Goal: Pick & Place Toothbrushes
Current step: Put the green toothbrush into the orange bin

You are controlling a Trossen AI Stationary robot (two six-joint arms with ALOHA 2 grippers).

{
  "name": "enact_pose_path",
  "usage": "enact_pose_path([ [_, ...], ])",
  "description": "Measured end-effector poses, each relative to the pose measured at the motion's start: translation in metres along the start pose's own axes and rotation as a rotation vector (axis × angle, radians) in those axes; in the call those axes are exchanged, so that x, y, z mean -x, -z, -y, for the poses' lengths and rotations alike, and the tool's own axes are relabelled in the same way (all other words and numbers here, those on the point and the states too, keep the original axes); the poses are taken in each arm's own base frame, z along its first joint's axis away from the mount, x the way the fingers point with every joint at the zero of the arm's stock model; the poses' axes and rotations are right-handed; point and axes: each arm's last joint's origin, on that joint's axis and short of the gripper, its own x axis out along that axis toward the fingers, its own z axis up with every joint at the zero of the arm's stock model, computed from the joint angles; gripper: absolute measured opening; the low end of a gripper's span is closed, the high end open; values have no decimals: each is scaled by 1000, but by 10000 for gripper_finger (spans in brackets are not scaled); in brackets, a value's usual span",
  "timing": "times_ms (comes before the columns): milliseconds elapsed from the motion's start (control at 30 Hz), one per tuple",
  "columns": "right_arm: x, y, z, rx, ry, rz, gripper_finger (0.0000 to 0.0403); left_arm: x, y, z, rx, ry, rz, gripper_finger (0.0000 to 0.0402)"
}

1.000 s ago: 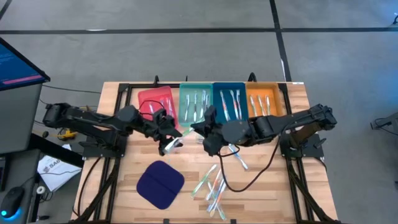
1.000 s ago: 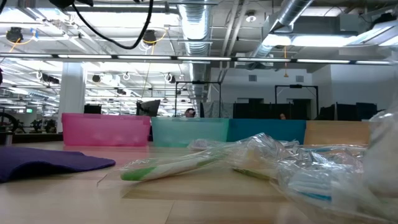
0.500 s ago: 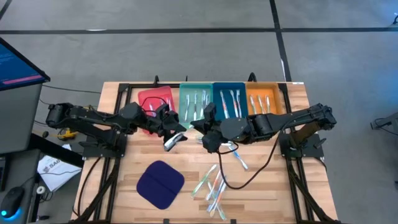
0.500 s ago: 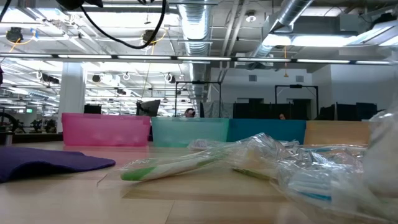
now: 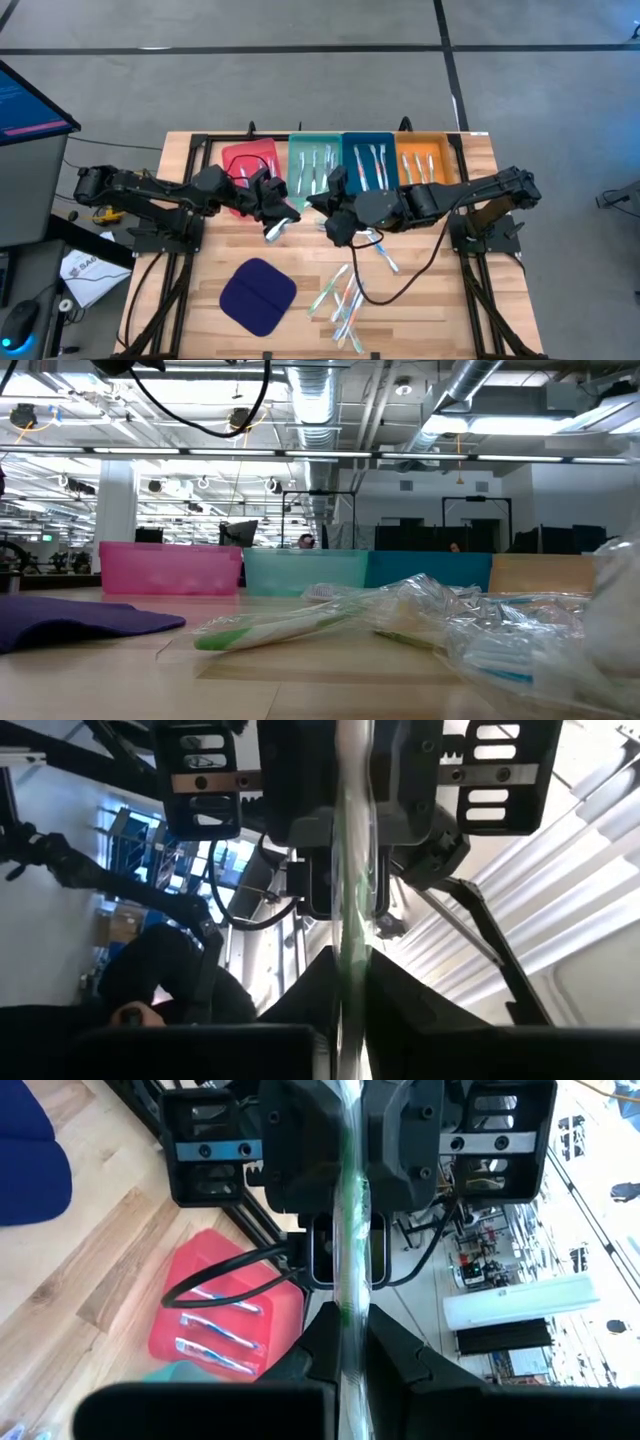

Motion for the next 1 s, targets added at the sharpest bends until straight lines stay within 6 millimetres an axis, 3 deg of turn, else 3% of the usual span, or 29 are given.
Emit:
enact_pose_path([
  [233,0,-1,2,-18,14,11,57,0,0,0,-33,-2,-1,14],
  [633,5,-11,11,-45,179,-6,236,1,-1,3,-101,20,9,13],
  [800,20,-22,24,-109,217,51,290,2,-5,4,-143,13,31,13],
  [1000,45,-32,52,-276,243,117,305,6,-13,9,-220,31,60,13],
])
